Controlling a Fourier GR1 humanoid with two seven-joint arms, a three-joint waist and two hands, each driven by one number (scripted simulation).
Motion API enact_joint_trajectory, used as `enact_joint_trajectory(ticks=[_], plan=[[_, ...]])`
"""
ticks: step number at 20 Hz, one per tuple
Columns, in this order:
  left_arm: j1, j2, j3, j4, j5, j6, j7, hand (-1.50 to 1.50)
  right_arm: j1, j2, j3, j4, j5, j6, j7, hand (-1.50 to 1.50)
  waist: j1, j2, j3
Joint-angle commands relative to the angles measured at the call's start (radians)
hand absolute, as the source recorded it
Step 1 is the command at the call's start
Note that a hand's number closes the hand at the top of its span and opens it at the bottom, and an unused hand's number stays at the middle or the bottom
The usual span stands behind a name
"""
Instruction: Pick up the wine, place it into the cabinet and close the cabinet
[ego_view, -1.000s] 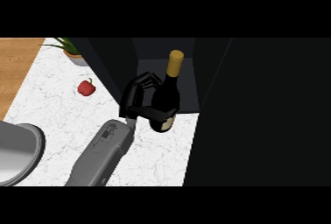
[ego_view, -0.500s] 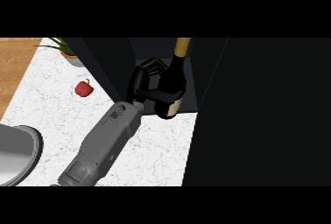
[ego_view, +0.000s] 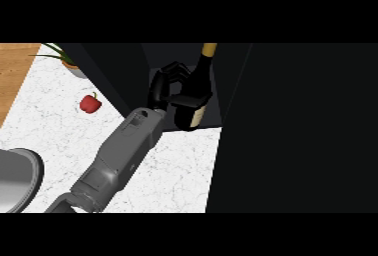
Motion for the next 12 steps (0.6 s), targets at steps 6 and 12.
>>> enact_joint_trajectory(ticks=[6, 12], plan=[[-0.082, 0.0, 0.079, 0.155, 0.068, -0.014, -0.052, 1.5, 0.065, -0.009, -0.001, -0.117, -0.081, 0.033, -0.003, -1.5, -0.017, 0.013, 0.0], [-0.129, 0.016, 0.11, 0.222, 0.062, 0.007, -0.087, 1.5, 0.096, -0.009, 0.031, -0.146, -0.058, 0.04, -0.028, -1.5, -0.03, 0.015, -0.001]])
